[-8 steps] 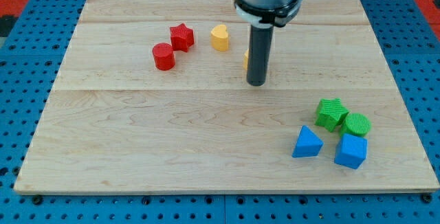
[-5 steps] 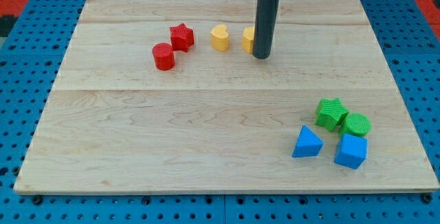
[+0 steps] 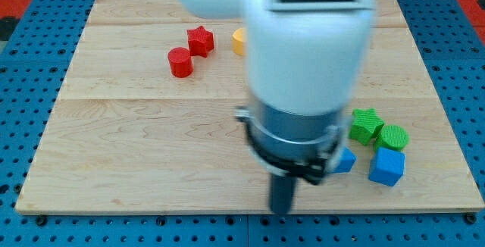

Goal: Place the green star to the bottom of the yellow hexagon

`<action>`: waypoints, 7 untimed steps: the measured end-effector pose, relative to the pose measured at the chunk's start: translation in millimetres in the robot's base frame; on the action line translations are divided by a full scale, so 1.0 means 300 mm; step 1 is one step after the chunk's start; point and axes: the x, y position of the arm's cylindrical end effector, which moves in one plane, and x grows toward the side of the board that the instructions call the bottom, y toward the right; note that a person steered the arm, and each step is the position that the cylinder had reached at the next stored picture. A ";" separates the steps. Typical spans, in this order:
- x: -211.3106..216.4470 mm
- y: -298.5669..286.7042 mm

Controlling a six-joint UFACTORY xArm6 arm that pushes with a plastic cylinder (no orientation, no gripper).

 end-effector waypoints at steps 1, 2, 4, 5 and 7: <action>-0.002 0.378; -0.020 0.536; -0.210 0.604; -0.336 0.579; -0.382 0.573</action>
